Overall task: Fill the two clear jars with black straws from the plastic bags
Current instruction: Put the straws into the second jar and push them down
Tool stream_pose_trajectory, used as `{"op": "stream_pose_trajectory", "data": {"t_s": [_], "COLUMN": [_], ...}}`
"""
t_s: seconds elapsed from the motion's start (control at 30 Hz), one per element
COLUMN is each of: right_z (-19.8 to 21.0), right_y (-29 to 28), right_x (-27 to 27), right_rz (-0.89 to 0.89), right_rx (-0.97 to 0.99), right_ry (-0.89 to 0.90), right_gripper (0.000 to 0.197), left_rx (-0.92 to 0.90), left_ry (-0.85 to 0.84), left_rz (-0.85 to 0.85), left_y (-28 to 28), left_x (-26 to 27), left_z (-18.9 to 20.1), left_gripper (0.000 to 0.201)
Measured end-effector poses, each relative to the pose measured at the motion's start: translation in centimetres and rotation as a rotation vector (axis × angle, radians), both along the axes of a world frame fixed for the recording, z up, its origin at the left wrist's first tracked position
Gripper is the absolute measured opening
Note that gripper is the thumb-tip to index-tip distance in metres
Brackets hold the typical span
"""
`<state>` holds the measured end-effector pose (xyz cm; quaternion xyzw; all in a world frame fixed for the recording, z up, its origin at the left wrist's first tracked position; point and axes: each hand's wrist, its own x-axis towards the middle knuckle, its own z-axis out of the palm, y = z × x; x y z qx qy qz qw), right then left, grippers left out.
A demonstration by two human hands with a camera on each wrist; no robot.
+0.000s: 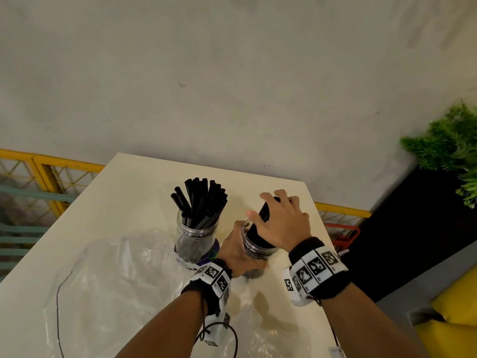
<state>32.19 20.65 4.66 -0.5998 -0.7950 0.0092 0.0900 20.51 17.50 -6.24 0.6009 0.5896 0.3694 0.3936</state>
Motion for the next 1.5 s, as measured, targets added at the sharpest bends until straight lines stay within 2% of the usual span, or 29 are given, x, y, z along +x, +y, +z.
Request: {"op": "stream_pose_trajectory", "data": {"t_s": [0.07,0.13,0.27,0.33,0.4,0.43,0.5,0.57,0.7,0.77,0.87,0.93,1.03,1.1,1.17,1.3,1.37,1.5], "right_z": [-0.4,-0.6,-0.7,-0.2,1.0,1.8,3.6,5.3,6.0,4.9,2.4,0.9,0.3,0.5,0.6,1.0,1.7,3.2], "right_y": [0.8,1.4,1.6,1.8,2.1,2.3,2.8,3.0,2.2,1.0,-0.8,-0.9,0.8,1.7,2.0,2.2,2.3,1.2], "right_x": [0.0,0.3,0.5,0.7,1.2,1.6,2.8,4.1,5.3,4.5,2.1,0.9,0.5,0.8,1.2,2.0,2.1,1.4], "right_rz": [0.01,0.041,0.095,0.117,0.121,0.119,0.117,0.109,0.121,0.122,0.056,-0.017,-0.063,0.029,0.105,0.127,0.113,0.113], "right_rx": [0.077,0.137,0.14,0.033,-0.115,-0.129,-0.005,0.125,0.122,0.054,-0.151,-0.195,-0.171,-0.143,-0.104,-0.217,-0.274,-0.126], "right_ry": [0.015,0.059,0.056,0.041,0.128,0.216,0.374,0.436,0.465,0.421,0.172,0.127,0.275,0.28,0.26,0.222,0.285,0.471], "right_gripper": [0.035,0.027,0.026,0.031,0.04,0.04,0.03,0.022,0.02,0.032,0.08,0.087,0.057,0.038,0.029,0.029,0.031,0.035], "left_rx": [-0.001,-0.005,-0.009,-0.01,-0.026,-0.038,-0.05,-0.043,-0.024,-0.026,-0.059,-0.061,-0.049,-0.048,-0.044,-0.041,-0.04,-0.042], "left_ry": [0.001,0.001,-0.006,-0.01,-0.009,-0.004,-0.011,-0.036,-0.061,-0.038,-0.008,-0.009,-0.022,-0.019,0.002,0.008,0.015,-0.003], "left_rz": [0.002,0.005,0.009,-0.001,-0.021,-0.031,-0.042,-0.052,-0.055,-0.042,-0.023,-0.012,0.0,0.002,-0.007,-0.016,-0.025,-0.02], "left_y": [0.0,0.0,0.0,0.0,0.1,0.1,0.1,-0.1,-0.3,-0.3,-0.2,-0.1,-0.1,-0.2,-0.2,-0.1,-0.1,-0.2], "left_x": [0.1,0.1,0.1,0.1,0.0,-0.1,-0.3,-0.5,-0.7,-0.7,-0.4,-0.3,-0.3,-0.4,-0.4,-0.6,-0.6,-0.6], "left_z": [0.1,0.1,0.0,0.0,0.0,0.1,0.1,0.1,0.2,0.4,0.4,0.3,0.1,0.0,0.0,-0.1,-0.1,-0.1], "left_gripper": [0.106,0.107,0.105,0.106,0.108,0.109,0.114,0.118,0.116,0.114,0.113,0.109,0.106,0.104,0.104,0.107,0.109,0.111]}}
